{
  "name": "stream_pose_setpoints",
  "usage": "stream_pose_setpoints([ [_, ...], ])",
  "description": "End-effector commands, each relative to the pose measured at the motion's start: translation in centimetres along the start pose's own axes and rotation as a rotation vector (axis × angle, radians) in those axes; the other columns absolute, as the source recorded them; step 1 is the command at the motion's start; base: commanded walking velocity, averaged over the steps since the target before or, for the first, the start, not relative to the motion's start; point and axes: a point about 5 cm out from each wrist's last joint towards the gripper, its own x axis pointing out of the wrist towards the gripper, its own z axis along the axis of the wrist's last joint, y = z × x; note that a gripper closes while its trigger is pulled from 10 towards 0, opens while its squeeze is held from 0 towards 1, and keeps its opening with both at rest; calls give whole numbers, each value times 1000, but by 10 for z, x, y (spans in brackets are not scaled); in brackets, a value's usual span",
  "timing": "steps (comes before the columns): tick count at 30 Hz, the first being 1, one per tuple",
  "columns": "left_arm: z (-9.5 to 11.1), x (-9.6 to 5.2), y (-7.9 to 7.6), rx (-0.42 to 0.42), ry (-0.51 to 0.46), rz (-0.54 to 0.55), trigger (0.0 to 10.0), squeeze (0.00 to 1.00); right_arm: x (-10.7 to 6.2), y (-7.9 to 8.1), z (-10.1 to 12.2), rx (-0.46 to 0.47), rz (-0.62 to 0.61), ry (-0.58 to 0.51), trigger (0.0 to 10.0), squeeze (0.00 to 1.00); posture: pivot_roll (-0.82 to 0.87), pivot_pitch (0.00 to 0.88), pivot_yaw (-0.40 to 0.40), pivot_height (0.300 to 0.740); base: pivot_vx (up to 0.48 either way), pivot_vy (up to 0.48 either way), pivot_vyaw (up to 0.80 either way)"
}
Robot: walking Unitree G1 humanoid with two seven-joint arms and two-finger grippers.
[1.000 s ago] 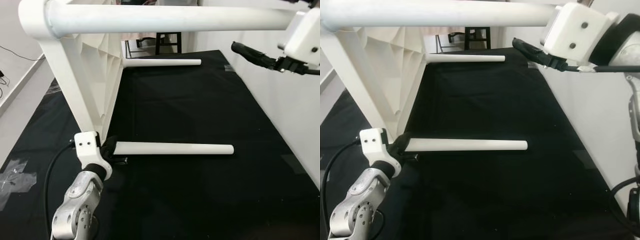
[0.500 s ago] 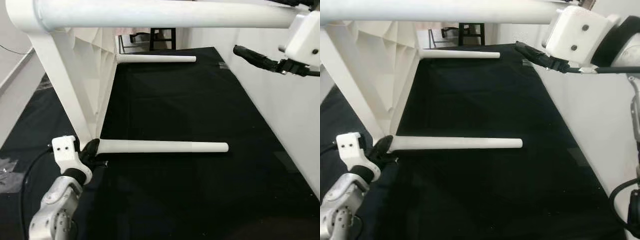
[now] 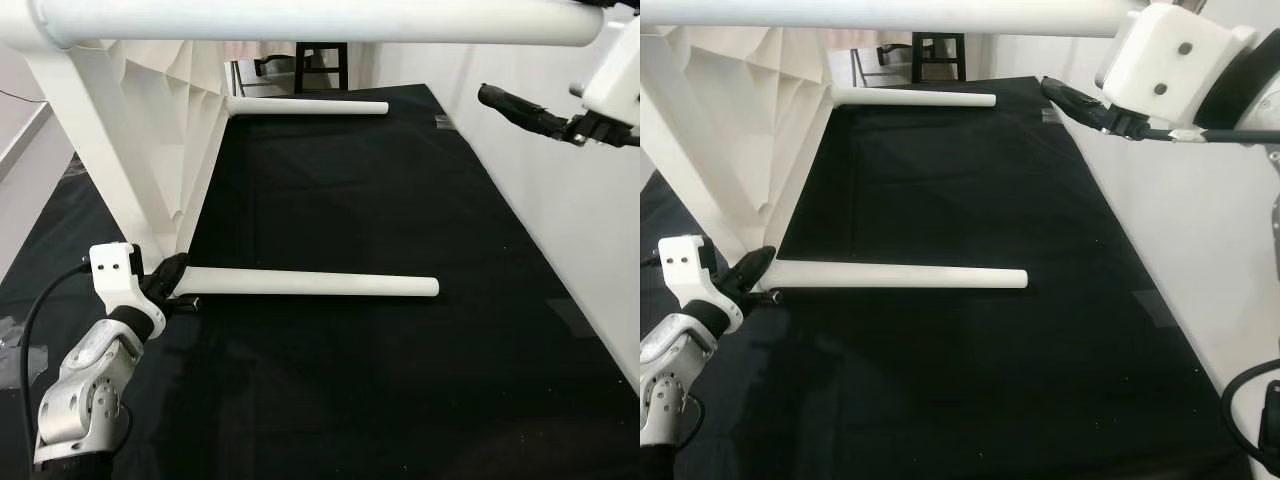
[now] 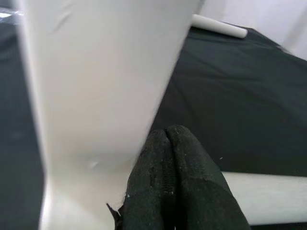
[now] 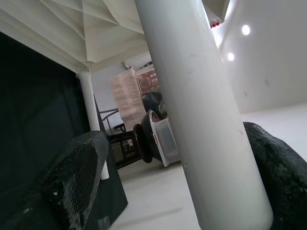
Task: Building children table
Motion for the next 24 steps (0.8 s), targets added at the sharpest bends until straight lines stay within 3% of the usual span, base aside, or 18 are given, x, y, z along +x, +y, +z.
stream_pose_setpoints([
  [1,0,0,2,11,7,-6,10000,0,-1,0,4,-20,2,-3,10000,0,-179,152,-4,740,0,0,0],
  [4,-1,5,-12,-13,33,-108,10000,0,1,0,6,-21,-2,-9,10000,0,-182,147,-5,740,0,0,0],
  [9,-2,10,-19,4,53,-161,10000,0,2,-1,7,-22,-5,-14,10000,0,-185,147,-5,740,0,0,0],
  [10,2,21,-17,42,50,-142,10000,0,4,-1,10,-22,-6,-26,10000,0,-188,147,-6,740,0,0,0],
  [15,3,28,-9,49,55,-125,10000,0,4,0,11,-20,-6,-31,10000,0,-191,147,-9,740,0,0,0],
  [16,7,37,3,48,59,-103,10000,0,4,-1,12,-21,-6,-31,10000,0,-203,148,-11,740,0,0,0],
  [24,8,42,11,34,63,-58,10000,0,3,-9,16,-43,-30,-35,10000,0,-221,148,-9,740,0,0,0],
])
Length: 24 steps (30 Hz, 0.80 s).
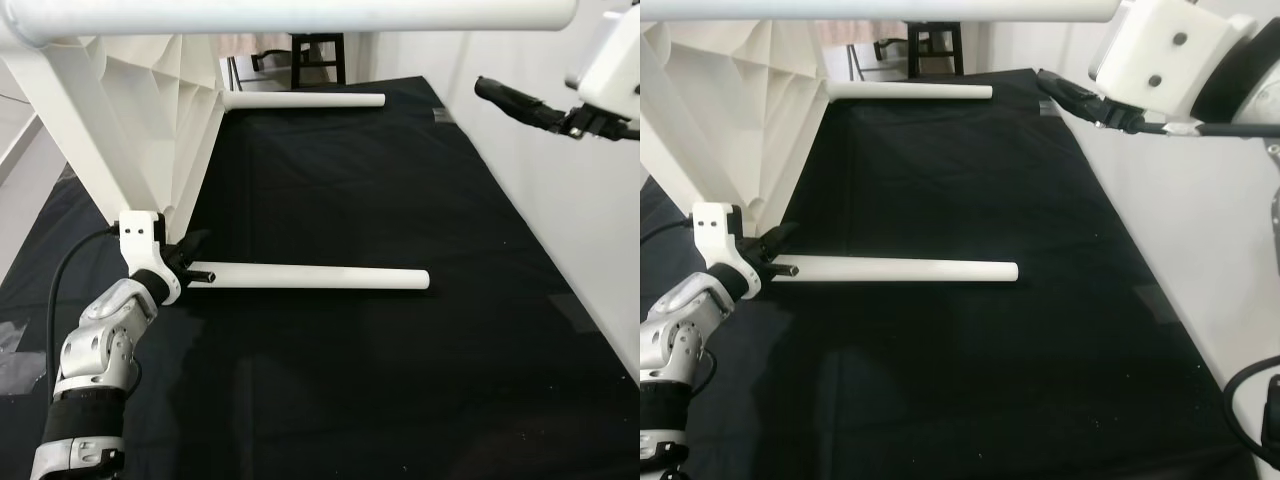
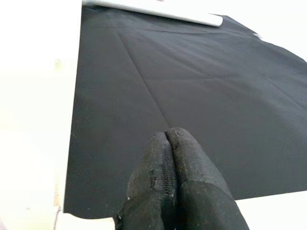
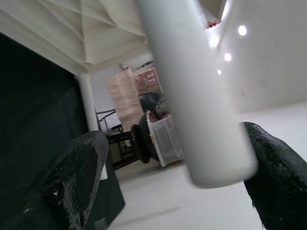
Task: Building children table
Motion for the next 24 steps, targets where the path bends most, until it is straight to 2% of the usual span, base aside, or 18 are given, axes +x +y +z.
stream_pose_setpoints([
  [1,-2,-2,8,-8,9,49,10000,0,2,-5,10,-28,-19,-30,10000,0,-224,148,-9,740,0,0,0],
  [8,-3,-1,9,-13,6,63,10000,0,10,-4,22,-18,-47,-91,10000,0,-229,144,-11,740,0,0,0],
  [11,-4,3,11,-10,2,65,10000,0,27,6,37,10,-37,-170,10000,0,-234,139,-9,740,0,0,0],
  [13,-4,3,11,-9,1,65,10000,0,29,7,39,16,-35,-184,10000,0,-234,139,-9,740,0,0,0],
  [17,-5,5,12,-12,-2,70,10000,0,47,14,49,30,-41,-229,10000,0,-243,133,-6,740,0,0,0],
  [23,-5,7,12,-15,-6,75,10000,0,59,13,55,44,-86,-240,10000,0,-243,128,-4,740,0,0,0],
  [24,-5,7,12,-15,-8,76,10000,0,61,12,55,42,-94,-234,8510,0,-244,128,-4,740,0,0,0],
])
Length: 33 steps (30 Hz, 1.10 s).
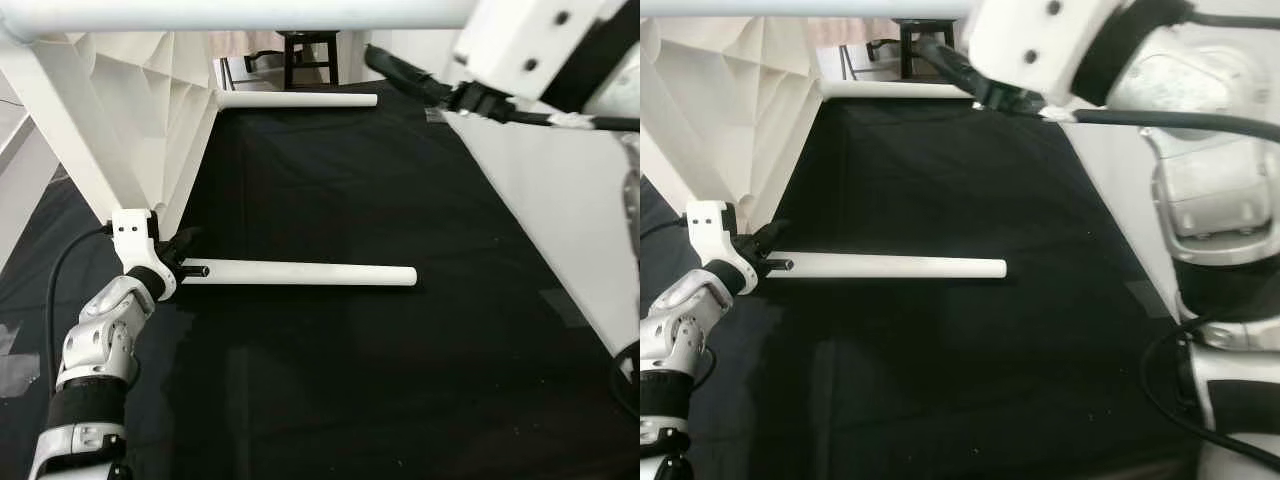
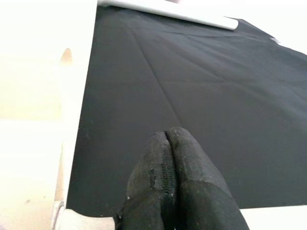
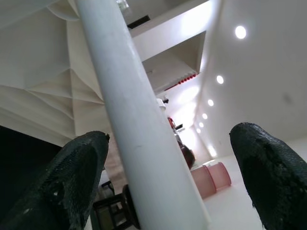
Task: Building children table
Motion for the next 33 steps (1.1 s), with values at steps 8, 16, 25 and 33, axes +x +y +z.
stream_pose_setpoints([
  [8,-2,2,3,-9,-1,17,10000,0,4,-4,-6,-46,-13,74,0,0,-252,128,-7,740,0,0,0],
  [16,-2,2,4,-10,-2,18,10000,0,0,-4,-12,-51,-8,125,0,0,-250,129,-5,740,0,0,0],
  [25,4,-1,13,7,-56,93,10000,0,-12,-10,-27,-53,-51,217,0,0,-245,123,-7,740,0,0,0],
  [33,41,-10,48,58,-183,247,10000,0,-40,-27,-58,-53,-192,432,0,0,-226,119,3,740,0,0,0],
])
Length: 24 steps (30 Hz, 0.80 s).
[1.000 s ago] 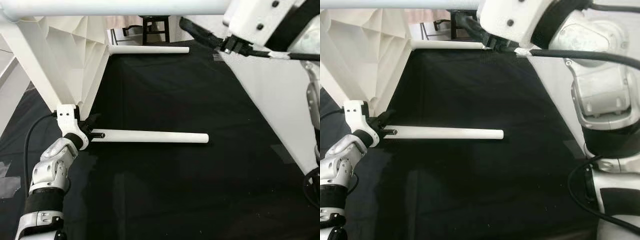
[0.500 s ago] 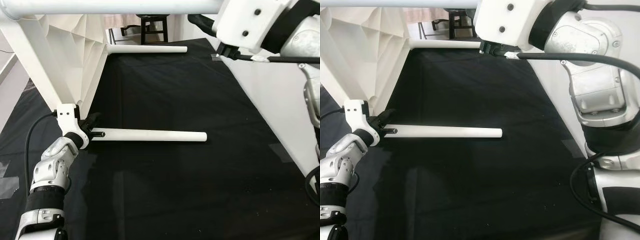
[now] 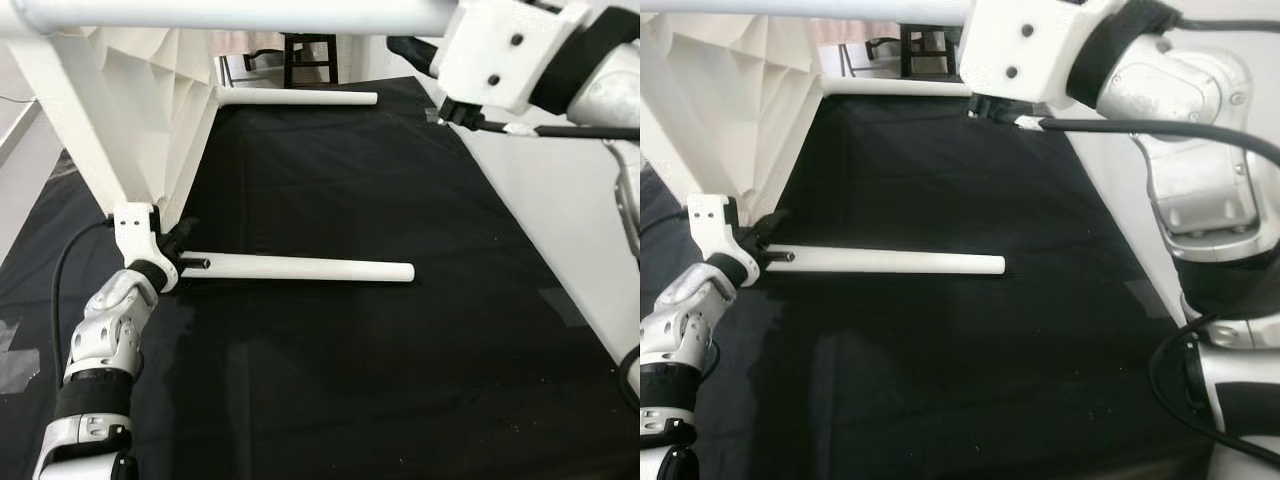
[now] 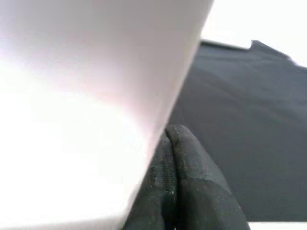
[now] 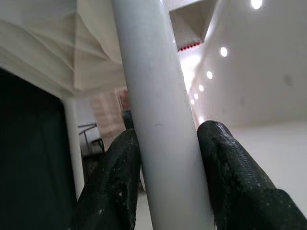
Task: Building children table
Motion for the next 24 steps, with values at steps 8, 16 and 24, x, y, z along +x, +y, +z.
stream_pose_setpoints([
  [8,105,-25,81,160,-244,235,10000,0,-63,-32,-81,133,-339,494,0,0,-174,107,24,740,0,0,0],
  [16,190,-21,54,322,-410,97,10000,0,-87,5,-106,534,-393,612,0,0,-108,74,46,740,0,0,0],
  [24,232,-21,35,396,-492,17,10000,0,-81,68,-100,974,-319,599,0,0,-85,62,66,740,0,0,0],
])
